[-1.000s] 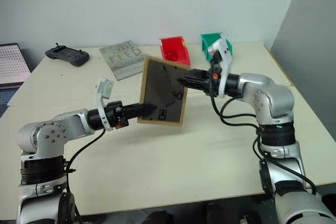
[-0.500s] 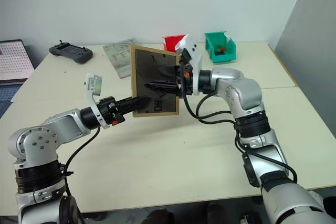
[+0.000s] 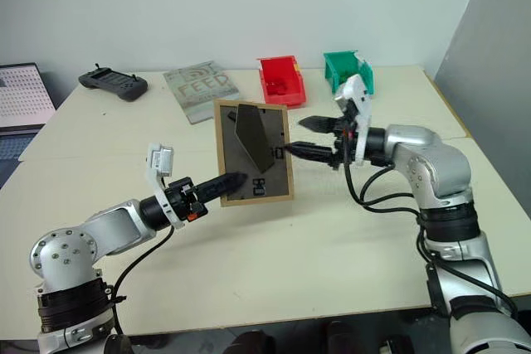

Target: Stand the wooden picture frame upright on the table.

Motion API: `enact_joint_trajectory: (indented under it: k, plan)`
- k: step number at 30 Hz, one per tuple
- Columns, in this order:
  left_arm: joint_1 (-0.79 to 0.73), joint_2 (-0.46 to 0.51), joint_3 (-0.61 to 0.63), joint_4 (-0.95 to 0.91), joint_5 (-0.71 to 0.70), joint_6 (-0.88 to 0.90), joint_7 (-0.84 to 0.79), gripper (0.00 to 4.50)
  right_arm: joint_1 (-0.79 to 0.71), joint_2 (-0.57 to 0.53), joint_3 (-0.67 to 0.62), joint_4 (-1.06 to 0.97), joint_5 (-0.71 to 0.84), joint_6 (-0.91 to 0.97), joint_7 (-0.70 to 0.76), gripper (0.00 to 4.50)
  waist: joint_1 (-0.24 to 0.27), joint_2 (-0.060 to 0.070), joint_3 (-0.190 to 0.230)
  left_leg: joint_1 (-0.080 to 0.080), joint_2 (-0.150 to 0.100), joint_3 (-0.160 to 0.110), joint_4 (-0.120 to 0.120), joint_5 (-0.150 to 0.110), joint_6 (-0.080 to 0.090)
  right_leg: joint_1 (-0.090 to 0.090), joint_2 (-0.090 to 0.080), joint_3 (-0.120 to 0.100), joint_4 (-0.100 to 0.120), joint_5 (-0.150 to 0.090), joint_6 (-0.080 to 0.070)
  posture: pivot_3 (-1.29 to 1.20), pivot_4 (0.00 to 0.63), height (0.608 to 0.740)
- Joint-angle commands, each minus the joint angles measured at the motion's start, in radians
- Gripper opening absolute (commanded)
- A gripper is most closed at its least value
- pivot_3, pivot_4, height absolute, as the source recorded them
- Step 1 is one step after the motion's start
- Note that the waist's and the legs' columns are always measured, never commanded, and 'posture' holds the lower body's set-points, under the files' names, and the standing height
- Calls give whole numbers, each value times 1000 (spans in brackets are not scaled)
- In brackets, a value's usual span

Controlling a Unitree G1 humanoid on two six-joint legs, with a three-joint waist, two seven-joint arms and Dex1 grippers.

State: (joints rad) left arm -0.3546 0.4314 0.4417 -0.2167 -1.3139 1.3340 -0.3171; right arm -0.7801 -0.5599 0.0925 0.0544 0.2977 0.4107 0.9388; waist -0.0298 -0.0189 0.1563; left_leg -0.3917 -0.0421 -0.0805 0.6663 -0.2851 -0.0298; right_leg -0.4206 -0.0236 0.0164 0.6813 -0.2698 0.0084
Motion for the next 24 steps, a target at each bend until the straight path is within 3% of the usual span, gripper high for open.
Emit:
enact_joint_trajectory:
  k: [1, 3, 5, 11, 16, 19, 24]
  plan:
    - [32, 39, -2, 76, -318, 16, 157, 1435, 61, -48, 72, 195, -369, -727, -224, 3878, 0, 0, 0, 0, 0, 1, 0, 0, 0, 0, 0, 1, 0, 0, 0, 0, 150, 740]
    - [47, 84, -55, 106, -511, -37, 253, 1435, 59, -91, 141, 316, -608, -1080, -421, 3878, -1, -1, 1, 0, 0, 2, 0, 0, 0, -2, 0, 1, 2, 0, 0, 0, 150, 740]
    - [54, 126, -107, 110, -634, -71, 305, 1435, 38, -103, 184, 395, -816, -1296, -641, 3878, -3, 0, 1, 0, 1, 2, 0, 0, -1, -2, 0, 1, 2, 0, 0, 0, 150, 740]
    - [81, 166, -179, 80, -658, -87, 281, 1435, -63, -35, 237, 492, -1119, -1431, -1052, 3878, -4, 0, 1, 3, 0, 4, 0, 2, -3, -1, 2, 4, 3, 0, 0, 0, 150, 740]
    - [118, 180, -209, 36, -658, -106, 256, 1435, -130, 1, 273, 526, -1172, -1490, -1147, 3878, -3, -1, 1, 4, 0, 4, -1, 2, -4, 0, 2, 4, 1, 0, 0, 0, 150, 740]
    - [129, 189, -214, 27, -658, -121, 241, 1435, -145, -7, 295, 539, -1194, -1531, -1176, 3471, 0, -1, 1, 4, 0, 3, -1, 2, -4, 1, 2, 3, 1, 0, 0, 0, 150, 740]
    - [137, 198, -225, 22, -658, -134, 232, 1435, -160, -11, 317, 560, -1216, -1546, -1199, 2391, -2, -1, 1, 6, 0, 4, -1, 2, -4, 2, 2, 4, 1, 0, 0, 0, 150, 740]
